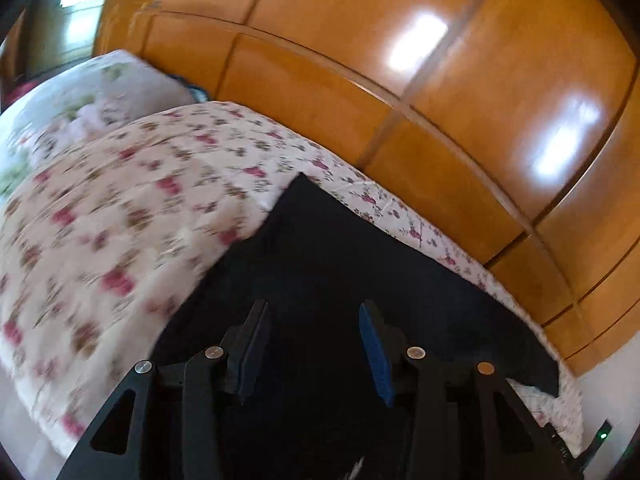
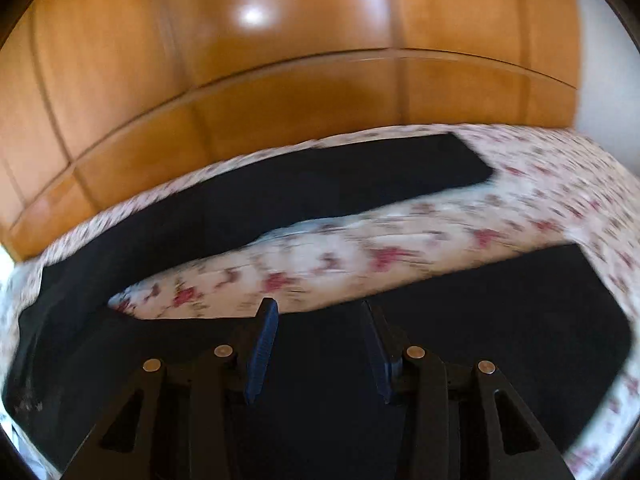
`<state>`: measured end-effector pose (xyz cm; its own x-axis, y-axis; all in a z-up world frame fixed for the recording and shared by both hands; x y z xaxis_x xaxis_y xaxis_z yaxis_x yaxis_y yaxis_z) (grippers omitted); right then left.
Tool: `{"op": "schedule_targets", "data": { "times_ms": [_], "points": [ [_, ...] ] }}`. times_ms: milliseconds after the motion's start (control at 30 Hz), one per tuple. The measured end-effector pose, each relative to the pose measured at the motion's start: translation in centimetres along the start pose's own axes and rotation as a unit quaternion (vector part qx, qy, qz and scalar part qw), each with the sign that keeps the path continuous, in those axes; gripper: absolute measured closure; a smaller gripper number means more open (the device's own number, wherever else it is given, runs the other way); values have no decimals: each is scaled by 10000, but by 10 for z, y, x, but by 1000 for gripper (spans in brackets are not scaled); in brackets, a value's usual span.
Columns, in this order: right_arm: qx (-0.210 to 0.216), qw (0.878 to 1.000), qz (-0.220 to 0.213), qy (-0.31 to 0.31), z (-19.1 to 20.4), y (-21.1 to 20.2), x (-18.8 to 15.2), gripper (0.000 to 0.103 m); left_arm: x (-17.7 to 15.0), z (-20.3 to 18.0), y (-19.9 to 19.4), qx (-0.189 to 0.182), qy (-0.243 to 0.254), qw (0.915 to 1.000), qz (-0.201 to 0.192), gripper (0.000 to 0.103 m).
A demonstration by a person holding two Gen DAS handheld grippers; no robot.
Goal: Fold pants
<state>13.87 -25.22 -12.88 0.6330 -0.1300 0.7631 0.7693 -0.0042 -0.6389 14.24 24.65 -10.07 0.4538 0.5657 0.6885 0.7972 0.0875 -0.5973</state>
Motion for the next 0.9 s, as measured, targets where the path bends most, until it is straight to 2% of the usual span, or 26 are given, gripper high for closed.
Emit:
{"op": "schedule_targets", "data": {
  "times_ms": [133,267,367,533,633,767,900],
  "points": [
    [87,9992,145,-356,30,28,-6,59,-1,-13,34,108,134,9993,323,56],
    [-42,9976,300,-622,40,42,-16,57,2,-15,66,164,39,9983,550,56],
    [-7,9974,297,-659,41,42,-18,52,11,-12,90,388,161,9976,559,48],
    [61,9982,241,-549,40,44,-18,51,39,-4,125,1033,558,9922,410,46],
    [70,9983,218,-533,39,44,-19,51,57,2,141,1221,680,9898,275,45],
    [41,9982,195,-562,38,43,-19,50,73,2,160,1265,1073,9860,150,43],
    [16,9981,186,-591,39,43,-20,50,72,1,177,1174,1214,9855,170,43]
  ]
}}
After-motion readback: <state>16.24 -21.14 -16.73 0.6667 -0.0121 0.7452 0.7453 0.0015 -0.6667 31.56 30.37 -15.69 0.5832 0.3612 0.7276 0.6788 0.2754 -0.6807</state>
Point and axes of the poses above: each gripper's, at about its wrist camera, not at the fingertips, and y roughly the way its jaws point, z to its left, x to its top, the point moved 10 cm from there along y, roughly the way its jaws point, and after that the axes turned 8 degrees about -z, right-handed, at the moved point
